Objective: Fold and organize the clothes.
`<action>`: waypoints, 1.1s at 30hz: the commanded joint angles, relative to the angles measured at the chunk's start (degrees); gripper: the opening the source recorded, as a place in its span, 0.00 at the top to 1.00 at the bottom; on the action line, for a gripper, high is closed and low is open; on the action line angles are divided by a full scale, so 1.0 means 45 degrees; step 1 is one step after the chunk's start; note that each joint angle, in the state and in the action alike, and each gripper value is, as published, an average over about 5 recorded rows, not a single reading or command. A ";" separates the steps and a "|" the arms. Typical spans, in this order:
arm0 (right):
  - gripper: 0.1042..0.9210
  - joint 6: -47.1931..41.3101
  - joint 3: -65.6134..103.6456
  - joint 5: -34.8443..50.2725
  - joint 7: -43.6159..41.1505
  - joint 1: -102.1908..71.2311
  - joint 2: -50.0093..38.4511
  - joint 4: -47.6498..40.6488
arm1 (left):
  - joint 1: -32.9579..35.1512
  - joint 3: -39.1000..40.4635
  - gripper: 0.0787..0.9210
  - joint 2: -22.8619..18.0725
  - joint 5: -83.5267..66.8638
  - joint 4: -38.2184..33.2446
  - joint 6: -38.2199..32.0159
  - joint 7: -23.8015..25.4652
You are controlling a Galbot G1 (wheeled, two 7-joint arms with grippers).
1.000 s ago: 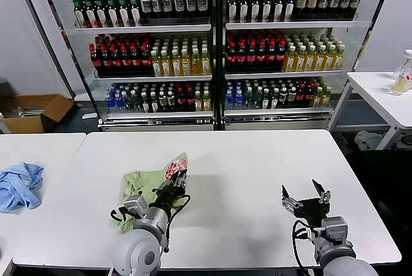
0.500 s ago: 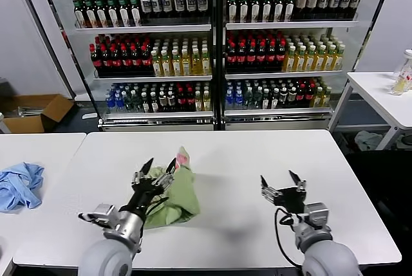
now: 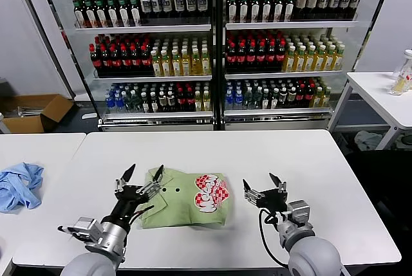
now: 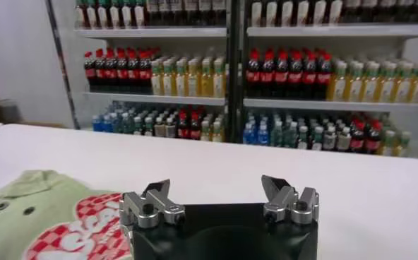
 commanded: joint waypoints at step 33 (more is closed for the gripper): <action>0.58 -0.0063 -0.2725 0.3412 0.0460 0.2343 0.1527 -0.3770 | 0.1198 -0.1556 0.12 0.0220 0.1136 0.0465 -0.0851 -0.0329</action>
